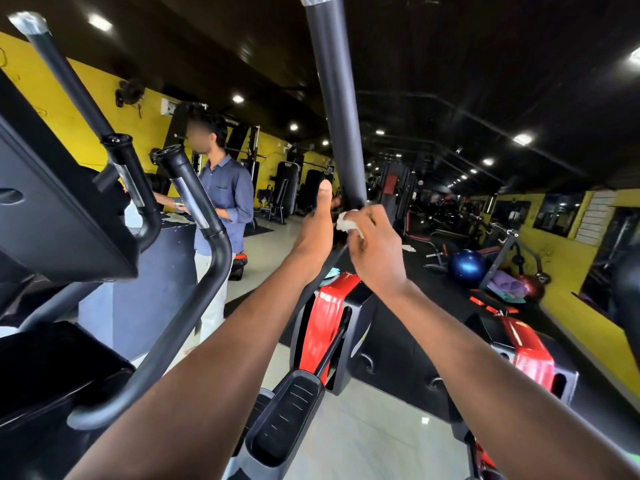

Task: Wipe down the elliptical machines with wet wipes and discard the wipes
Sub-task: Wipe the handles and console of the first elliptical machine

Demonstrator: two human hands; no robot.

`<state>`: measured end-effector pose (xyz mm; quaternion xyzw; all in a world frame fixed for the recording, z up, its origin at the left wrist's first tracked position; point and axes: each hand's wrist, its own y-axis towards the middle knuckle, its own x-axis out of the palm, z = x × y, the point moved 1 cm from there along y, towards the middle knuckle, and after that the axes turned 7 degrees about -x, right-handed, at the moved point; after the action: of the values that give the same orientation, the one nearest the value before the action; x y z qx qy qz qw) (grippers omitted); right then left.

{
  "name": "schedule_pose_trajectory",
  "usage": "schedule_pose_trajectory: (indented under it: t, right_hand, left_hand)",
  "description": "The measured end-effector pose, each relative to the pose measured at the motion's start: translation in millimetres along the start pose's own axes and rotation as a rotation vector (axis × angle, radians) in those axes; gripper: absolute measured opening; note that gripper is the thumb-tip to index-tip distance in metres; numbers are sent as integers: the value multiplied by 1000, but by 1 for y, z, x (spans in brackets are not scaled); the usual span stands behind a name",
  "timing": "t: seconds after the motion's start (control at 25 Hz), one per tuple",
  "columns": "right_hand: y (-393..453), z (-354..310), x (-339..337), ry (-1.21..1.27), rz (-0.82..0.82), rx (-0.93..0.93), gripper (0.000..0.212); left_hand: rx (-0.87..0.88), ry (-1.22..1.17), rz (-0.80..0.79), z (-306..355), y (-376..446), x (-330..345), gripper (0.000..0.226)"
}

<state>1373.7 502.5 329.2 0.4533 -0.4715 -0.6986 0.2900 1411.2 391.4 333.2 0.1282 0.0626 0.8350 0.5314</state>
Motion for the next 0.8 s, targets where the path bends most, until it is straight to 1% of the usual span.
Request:
schedule_pose_trajectory:
  t: [0.04, 0.08, 0.12, 0.2, 0.24, 0.28, 0.36, 0.4, 0.44, 0.48, 0.52, 0.6, 0.64, 0.68, 0.76, 0.8]
  right_hand:
    - [-6, -4, 1, -2, -51, -54, 24]
    - [-4, -4, -3, 3, -66, -86, 21]
    - [7, -4, -9, 17, -28, -82, 20]
    - [37, -3, -25, 18, 154, -38, 22]
    - [46, -3, -29, 12, 182, -39, 24]
    - [46, -3, -26, 0, 141, -68, 25]
    - [27, -1, -12, -79, -48, -174, 23]
    - [16, -1, -9, -111, -118, -230, 21]
    - [16, 1, -11, -120, -136, -259, 20]
    - [26, 0, -16, -103, -117, -254, 20]
    - [42, -4, -23, -85, -56, -243, 20]
    - [70, -14, -34, -60, 119, -221, 22]
    - [72, -14, -34, -48, 154, -224, 23]
    - [68, -8, -30, -49, 125, -266, 22]
    - [41, 6, -17, -114, -83, -399, 19]
    - [31, 10, -16, -156, -148, -436, 19]
  left_hand:
    - [-10, 4, -8, 2, -5, 0, 114]
    - [-6, 7, -10, 5, -12, -1, 115]
    - [1, 24, -6, 8, -17, 0, 115]
    - [18, 37, 2, 11, -23, 1, 114]
    - [21, 20, -1, 13, -24, 2, 113]
    - [28, -6, -10, 16, -27, 1, 107]
    - [59, -65, -31, 25, -29, -1, 83]
    - [67, -89, -37, 29, -29, -2, 76]
    - [60, -106, -33, 32, -29, -3, 76]
    - [55, -110, -19, 33, -27, -4, 79]
    - [58, -120, -6, 37, -28, -4, 78]
    - [79, -136, -1, 43, -28, -4, 63]
    - [81, -154, -8, 47, -28, -3, 57]
    - [85, -169, -26, 49, -28, -3, 56]
    - [100, -180, -58, 54, -29, -7, 63]
    - [108, -184, -64, 58, -30, -9, 66]
